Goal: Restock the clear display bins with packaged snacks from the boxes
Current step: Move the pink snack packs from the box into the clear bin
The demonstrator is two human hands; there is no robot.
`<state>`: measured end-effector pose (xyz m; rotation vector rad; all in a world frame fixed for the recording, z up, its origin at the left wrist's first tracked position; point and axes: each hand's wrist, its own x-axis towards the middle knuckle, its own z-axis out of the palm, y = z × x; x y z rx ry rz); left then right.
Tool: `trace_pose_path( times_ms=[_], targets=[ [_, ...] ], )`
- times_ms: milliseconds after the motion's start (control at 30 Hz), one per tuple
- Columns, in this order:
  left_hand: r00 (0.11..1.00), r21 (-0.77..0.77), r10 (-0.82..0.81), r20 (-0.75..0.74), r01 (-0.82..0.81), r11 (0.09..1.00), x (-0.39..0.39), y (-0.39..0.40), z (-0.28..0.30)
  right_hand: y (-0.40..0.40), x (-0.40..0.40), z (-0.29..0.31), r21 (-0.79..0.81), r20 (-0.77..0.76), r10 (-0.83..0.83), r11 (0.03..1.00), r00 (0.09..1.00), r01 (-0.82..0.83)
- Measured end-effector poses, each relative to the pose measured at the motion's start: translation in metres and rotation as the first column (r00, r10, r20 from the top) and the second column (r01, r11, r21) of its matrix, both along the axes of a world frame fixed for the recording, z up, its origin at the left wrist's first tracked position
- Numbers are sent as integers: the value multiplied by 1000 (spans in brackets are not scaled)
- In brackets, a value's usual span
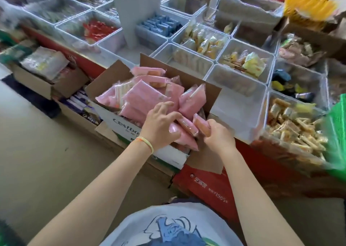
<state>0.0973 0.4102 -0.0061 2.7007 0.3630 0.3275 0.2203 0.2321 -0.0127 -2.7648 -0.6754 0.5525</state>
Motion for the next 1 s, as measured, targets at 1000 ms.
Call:
trace_pose_path(
  times_ms=[1000],
  targets=[
    [969,-997,-247,4,24,78,212,34,67,-20,103,65,706,-648,-98,295,756,643]
  ],
)
